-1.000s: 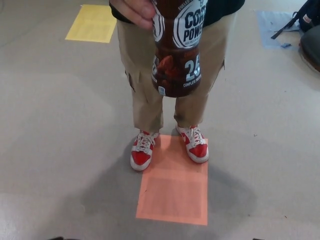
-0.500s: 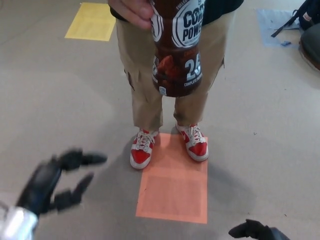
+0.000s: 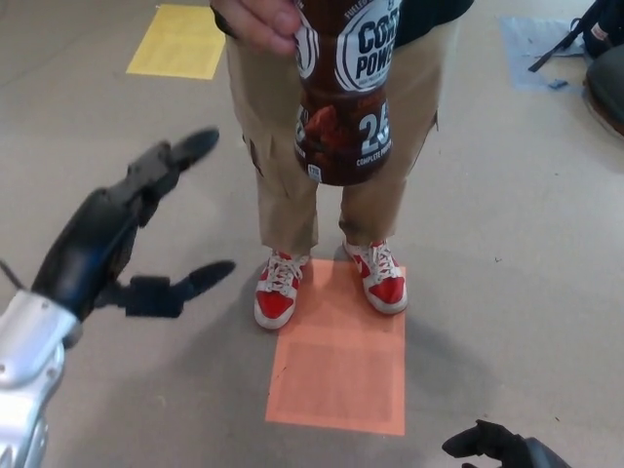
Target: The robot recieved a bottle of protein shake from a person using its left hand and then shake the protein up and down 2 two times and hand it back to the person
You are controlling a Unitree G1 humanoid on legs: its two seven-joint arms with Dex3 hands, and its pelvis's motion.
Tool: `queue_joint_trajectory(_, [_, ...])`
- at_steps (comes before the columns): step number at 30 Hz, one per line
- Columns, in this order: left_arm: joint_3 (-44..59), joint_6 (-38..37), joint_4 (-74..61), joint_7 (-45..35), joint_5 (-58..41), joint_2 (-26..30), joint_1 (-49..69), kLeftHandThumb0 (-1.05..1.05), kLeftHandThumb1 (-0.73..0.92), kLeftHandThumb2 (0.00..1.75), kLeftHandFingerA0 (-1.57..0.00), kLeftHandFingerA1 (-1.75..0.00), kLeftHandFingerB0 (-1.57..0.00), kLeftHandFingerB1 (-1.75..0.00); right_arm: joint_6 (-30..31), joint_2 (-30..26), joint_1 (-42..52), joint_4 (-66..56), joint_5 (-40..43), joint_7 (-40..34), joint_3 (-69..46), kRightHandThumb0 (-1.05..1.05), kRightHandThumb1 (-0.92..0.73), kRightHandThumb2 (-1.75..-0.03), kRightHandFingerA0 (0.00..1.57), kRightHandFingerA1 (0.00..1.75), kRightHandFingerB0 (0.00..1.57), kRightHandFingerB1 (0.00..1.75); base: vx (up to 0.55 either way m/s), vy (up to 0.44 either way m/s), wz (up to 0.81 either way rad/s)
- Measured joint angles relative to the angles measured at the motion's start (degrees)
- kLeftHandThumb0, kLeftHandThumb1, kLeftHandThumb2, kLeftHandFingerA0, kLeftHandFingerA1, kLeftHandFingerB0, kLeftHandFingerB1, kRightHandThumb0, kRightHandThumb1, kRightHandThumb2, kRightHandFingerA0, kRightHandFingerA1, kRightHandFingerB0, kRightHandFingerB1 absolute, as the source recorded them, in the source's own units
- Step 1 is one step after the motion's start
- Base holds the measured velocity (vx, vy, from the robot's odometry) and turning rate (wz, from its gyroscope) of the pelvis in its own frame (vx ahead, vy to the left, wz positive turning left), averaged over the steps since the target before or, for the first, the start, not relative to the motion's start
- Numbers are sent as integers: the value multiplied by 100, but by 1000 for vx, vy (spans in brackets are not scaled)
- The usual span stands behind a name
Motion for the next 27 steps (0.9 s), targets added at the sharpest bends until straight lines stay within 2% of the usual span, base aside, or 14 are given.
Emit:
queue_joint_trajectory(7, [-28,602,-149,-223,-252,2,-634,-81,48,85,0,-4,0,-3,-18,0,-9,0,-27,0,-8,-32,-84,-72,83,68,73,71,0,0,0])
queue_joint_trajectory(10, [-73,906,-179,-323,-323,2,-971,-85,50,87,0,-1,0,0,-31,0,-17,0,-29,0,-12,-31,-83,-72,82,71,74,70,0,0,0])
queue_joint_trajectory(15, [-125,1317,-188,-445,-399,1,-1388,-82,46,86,0,-2,0,0,-50,0,-34,0,-30,-1,-21,-30,-83,-72,81,69,75,69,0,0,0])
queue_joint_trajectory(16, [-128,1412,-187,-465,-426,1,-1483,-85,54,59,0,-1,0,0,-51,0,-39,0,-30,-1,-23,-29,-83,-71,81,70,76,68,0,0,0])
queue_joint_trajectory(19, [-131,1713,-186,-533,-511,-1,-1748,-83,56,57,0,-11,0,0,-53,0,-59,0,-31,-1,-29,-28,-82,-72,81,69,77,66,0,0,0])
queue_joint_trajectory(23, [-132,2033,-186,-602,-593,-4,-2005,-84,57,57,0,-11,0,0,-56,0,-75,0,-31,-1,-44,-27,-83,-70,83,70,77,66,0,0,0])
queue_joint_trajectory(26, [-139,2320,-186,-658,-688,-15,-2219,-86,55,59,0,-2,0,0,-63,0,-78,0,-32,-1,-59,-28,-83,-70,83,70,75,68,0,0,0])
queue_joint_trajectory(27, [-143,2410,-186,-677,-714,-20,-2277,-82,47,86,0,-4,0,0,-66,0,-78,0,-32,-2,-62,-27,-83,-71,86,66,75,69,0,0,0])
